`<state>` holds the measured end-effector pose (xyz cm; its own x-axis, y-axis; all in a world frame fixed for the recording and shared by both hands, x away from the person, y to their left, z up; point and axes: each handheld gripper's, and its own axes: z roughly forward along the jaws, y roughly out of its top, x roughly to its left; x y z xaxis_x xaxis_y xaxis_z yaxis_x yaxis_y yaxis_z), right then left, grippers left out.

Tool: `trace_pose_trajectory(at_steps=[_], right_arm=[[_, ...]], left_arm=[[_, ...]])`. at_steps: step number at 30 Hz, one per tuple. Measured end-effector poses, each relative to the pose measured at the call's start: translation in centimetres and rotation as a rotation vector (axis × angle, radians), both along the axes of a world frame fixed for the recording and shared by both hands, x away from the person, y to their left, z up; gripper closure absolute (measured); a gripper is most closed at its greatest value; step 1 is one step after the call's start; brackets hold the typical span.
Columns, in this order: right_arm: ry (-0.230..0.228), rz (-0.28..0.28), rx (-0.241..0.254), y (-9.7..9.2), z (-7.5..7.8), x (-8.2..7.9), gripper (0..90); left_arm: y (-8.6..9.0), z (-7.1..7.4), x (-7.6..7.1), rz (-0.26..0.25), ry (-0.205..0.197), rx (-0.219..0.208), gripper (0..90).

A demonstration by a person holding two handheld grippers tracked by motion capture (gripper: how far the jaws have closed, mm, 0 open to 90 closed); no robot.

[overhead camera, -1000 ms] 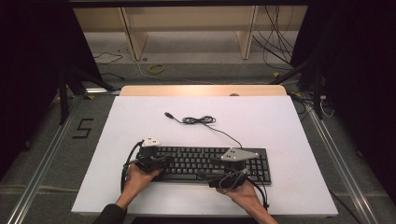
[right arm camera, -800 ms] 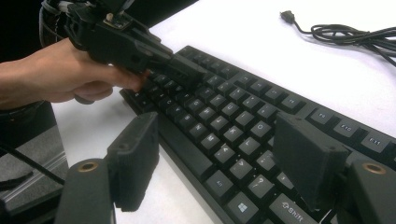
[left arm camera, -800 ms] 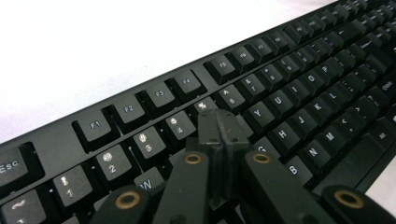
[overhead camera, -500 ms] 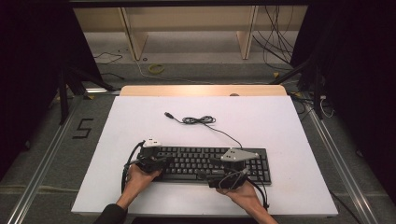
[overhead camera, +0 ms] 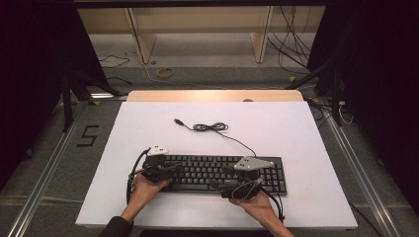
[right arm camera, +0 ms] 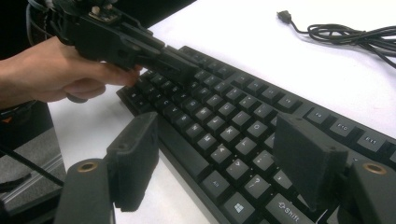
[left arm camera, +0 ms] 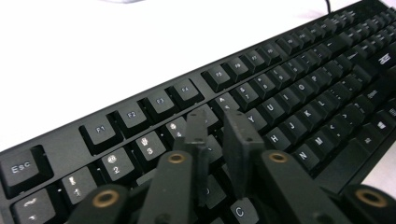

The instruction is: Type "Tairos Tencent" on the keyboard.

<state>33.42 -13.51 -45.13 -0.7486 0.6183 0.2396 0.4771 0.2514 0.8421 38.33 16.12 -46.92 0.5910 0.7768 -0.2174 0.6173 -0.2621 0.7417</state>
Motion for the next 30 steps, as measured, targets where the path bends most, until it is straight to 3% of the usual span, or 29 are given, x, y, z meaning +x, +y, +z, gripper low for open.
trace_pose_trajectory(at_steps=[8, 30], right_arm=[[0.002, -0.002, -0.002, 0.1, -0.1, 0.2, 32.3], [0.007, 0.001, -0.008, 0.7, -0.1, 0.9, 32.6]], left_arm=[[0.4, 0.3, -0.4, -0.006, 0.001, -0.03, 63.7], [1.3, 1.1, -1.3, -0.008, -0.026, -0.09, 42.9]])
